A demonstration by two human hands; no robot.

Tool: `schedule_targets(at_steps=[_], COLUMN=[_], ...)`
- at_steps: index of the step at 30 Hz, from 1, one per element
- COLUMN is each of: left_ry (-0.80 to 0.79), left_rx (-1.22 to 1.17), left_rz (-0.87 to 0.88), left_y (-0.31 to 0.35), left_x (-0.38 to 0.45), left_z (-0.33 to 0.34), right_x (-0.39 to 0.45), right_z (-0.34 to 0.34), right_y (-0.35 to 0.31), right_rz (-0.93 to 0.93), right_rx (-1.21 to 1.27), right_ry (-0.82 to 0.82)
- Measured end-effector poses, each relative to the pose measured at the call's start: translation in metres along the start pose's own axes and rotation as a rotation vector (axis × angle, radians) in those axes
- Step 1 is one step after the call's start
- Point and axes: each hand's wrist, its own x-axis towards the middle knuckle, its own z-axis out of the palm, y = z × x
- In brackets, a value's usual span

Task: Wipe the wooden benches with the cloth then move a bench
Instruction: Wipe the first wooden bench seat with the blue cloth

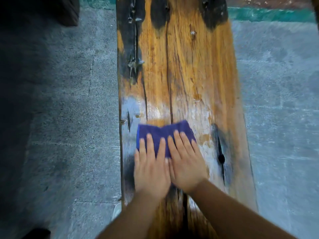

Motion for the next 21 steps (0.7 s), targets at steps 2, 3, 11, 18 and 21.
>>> schedule_targets(at_steps=[2,3,11,18,21], left_ry=[-0.068,-0.098,-0.15,-0.058,-0.025], left_rx=[-0.013,-0.007,-0.01,0.022,0.048], left_rz=[0.059,0.102,0.189,0.151,0.157], left_y=[0.021,0.031,0.049,0.061,0.06], left_x=[-0.037,-0.05,-0.052,0.073,0.138], left_z=[0.014,0.019,0.025,-0.009,-0.025], right_x=[-0.051,-0.071,-0.082,0.033,0.095], right_z=[0.012,0.016,0.013,-0.026,-0.045], right_y=[0.009,0.014,0.034,0.071,0.086], right_rz=[0.083,0.142,0.229,0.2,0.189], right_rx=[0.012,0.017,0.05,0.038,0.039], right_ry=[-0.019,-0.015,0.014,0.02,0.045])
